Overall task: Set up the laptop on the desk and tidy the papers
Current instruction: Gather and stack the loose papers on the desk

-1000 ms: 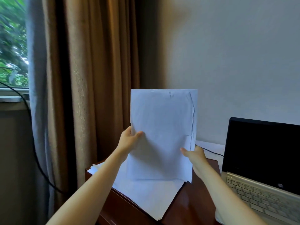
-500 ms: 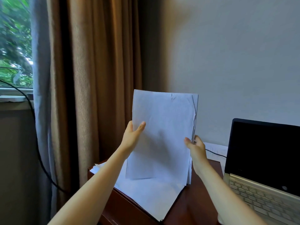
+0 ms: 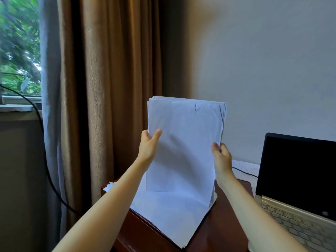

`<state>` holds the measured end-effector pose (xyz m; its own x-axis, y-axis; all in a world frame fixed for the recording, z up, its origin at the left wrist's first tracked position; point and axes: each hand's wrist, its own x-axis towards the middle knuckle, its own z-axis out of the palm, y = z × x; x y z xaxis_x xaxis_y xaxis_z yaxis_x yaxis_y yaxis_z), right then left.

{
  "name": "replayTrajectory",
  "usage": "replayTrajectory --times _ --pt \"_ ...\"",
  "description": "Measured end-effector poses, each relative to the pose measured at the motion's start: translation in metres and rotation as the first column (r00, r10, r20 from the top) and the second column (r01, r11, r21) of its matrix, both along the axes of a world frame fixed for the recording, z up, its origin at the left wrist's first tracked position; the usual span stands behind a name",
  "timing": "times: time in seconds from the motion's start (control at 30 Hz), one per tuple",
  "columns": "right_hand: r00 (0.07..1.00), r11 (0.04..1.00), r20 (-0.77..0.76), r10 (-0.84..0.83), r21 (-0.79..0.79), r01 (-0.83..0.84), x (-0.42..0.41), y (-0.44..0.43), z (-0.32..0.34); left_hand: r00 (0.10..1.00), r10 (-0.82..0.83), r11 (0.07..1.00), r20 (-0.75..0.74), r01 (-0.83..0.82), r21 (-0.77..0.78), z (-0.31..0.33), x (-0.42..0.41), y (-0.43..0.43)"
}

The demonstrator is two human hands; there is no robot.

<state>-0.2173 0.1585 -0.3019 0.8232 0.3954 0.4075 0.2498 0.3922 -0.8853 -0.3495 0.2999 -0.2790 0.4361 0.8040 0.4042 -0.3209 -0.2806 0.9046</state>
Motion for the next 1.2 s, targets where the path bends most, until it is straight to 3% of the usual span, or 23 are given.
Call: replayTrajectory --times 0.2,0.37,0.5,0.57,0.7,0.93,1.2 --pt "0.995 0.997 -0.064 0.073 -0.024 -0.075 -0.002 0.001 -0.016 0.997 -0.068 0.997 0.035 0.067 0.040 -0.014 -0.006 -0.001" --pt "0.996 0.998 -0.075 0.055 -0.031 -0.057 -0.001 0.000 -0.016 0.993 0.096 0.994 0.076 -0.100 0.050 -0.011 -0.007 0.007" --pt "0.995 0.998 -0.085 0.057 -0.014 -0.058 -0.003 0.004 -0.013 0.998 0.062 0.990 -0.021 -0.059 0.126 -0.011 -0.004 0.009" --pt "0.995 0.998 -0.081 0.057 -0.007 -0.057 -0.004 0.003 -0.013 0.998 0.044 0.997 0.046 -0.047 0.069 -0.011 -0.004 0.006" --pt "0.998 0.999 -0.051 0.044 -0.021 -0.045 -0.003 0.000 -0.015 0.979 0.167 0.985 0.115 -0.161 -0.056 -0.010 -0.008 0.005" --pt "0.997 0.993 0.043 -0.069 -0.095 0.073 0.003 0.003 -0.016 0.988 0.144 0.981 0.058 -0.150 0.122 -0.011 0.000 0.006" --pt "0.997 0.991 0.013 -0.082 -0.108 0.082 0.004 -0.001 -0.016 0.980 0.189 0.975 0.068 -0.196 0.104 -0.009 0.001 0.005"
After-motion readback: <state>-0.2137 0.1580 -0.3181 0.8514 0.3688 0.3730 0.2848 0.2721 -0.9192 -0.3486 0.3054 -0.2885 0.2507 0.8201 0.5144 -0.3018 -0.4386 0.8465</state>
